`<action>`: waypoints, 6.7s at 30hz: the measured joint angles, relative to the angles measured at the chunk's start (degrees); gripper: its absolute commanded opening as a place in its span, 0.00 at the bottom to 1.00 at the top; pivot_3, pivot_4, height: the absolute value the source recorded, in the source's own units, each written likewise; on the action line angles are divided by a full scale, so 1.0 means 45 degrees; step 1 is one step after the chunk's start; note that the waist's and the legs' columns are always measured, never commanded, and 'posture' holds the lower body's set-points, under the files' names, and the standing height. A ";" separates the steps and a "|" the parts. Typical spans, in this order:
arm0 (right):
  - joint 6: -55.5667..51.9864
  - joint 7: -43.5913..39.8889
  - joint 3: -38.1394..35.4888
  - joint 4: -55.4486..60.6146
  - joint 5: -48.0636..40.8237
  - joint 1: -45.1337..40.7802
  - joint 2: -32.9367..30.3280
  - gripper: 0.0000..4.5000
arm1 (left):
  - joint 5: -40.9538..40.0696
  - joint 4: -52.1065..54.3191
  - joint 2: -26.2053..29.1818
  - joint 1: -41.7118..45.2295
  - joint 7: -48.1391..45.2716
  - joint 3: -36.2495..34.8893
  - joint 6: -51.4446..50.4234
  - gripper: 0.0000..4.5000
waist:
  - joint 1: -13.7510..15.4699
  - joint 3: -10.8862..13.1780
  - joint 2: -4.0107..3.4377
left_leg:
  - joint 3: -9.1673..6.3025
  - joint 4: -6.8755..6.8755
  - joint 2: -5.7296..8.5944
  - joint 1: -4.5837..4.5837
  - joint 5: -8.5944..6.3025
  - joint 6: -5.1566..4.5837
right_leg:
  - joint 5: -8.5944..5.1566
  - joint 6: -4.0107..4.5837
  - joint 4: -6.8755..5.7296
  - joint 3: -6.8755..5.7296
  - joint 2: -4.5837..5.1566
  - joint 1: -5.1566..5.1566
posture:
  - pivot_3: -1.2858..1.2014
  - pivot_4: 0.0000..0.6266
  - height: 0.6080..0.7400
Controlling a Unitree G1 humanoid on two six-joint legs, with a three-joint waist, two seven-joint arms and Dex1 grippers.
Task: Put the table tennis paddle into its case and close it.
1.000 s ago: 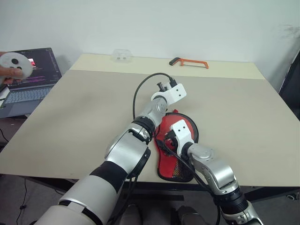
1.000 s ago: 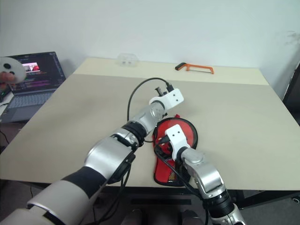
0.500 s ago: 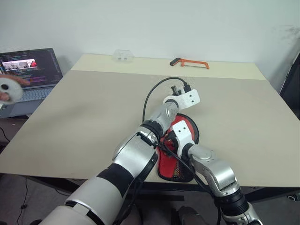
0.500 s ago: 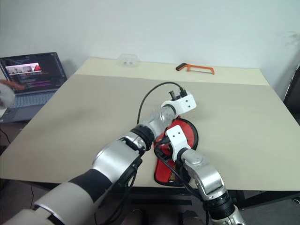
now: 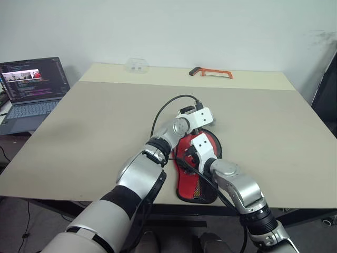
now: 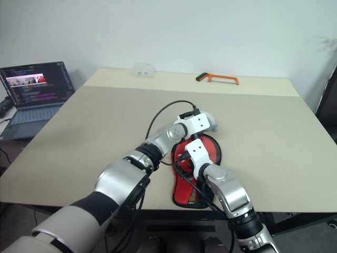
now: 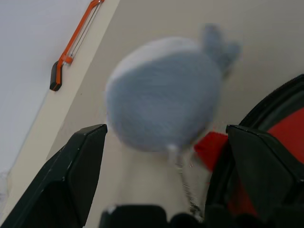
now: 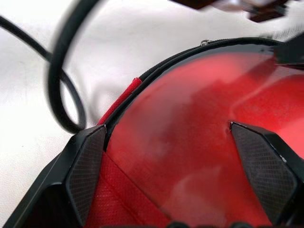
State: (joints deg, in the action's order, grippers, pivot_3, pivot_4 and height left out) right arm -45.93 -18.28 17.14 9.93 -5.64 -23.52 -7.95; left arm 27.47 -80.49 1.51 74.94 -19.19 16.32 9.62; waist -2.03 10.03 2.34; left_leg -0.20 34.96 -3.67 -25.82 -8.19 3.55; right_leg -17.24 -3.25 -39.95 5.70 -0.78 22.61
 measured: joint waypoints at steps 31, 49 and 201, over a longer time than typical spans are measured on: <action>0.1182 -0.2073 -0.4387 -0.5840 -0.1950 -0.5937 -0.3858 1.00 | -0.5916 1.2585 0.2354 -0.8019 -0.7924 -0.1181 -0.6109 1.00 | -0.0272 0.0023 -0.0056 | 0.0001 0.0001 -0.0003 0.0042 0.0025 -0.0043 | 0.0028 0.0050 0.0006 -0.0004 0.0015 -0.0053 | 0.52 0.24 1.00; 0.8539 0.0629 -0.5225 -1.7955 -0.0630 -1.0348 -0.0308 1.00 | -0.6014 1.4497 0.1619 -0.8797 -0.5328 -0.0906 -0.7880 1.00 | -0.0303 0.0034 -0.0084 | 0.0002 -0.0036 -0.0003 0.0045 0.0024 -0.0042 | 0.0028 0.0077 0.0012 -0.0011 0.0017 -0.0052 | 0.52 0.24 1.00; 0.9589 0.4547 -0.6258 -1.9043 0.1133 -0.9689 -0.3166 0.01 | -0.6769 1.6249 0.1475 -0.9196 -0.4425 0.0497 -0.9274 1.00 | -0.0181 0.0064 -0.0136 | 0.0030 -0.0215 0.0031 0.0043 0.0025 -0.0040 | 0.0026 0.0086 0.0199 -0.0011 0.0057 -0.0059 | 0.52 0.24 1.00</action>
State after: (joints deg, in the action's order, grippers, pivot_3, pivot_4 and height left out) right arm -2.79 2.18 -11.02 -75.76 -0.54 -67.12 -22.20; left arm -2.99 -7.37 8.15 33.56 -39.10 18.56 -32.11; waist -2.84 10.32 1.73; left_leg -0.07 33.99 -3.53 -25.62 -8.08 3.37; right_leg -17.12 -2.86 -39.06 5.65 -0.53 22.34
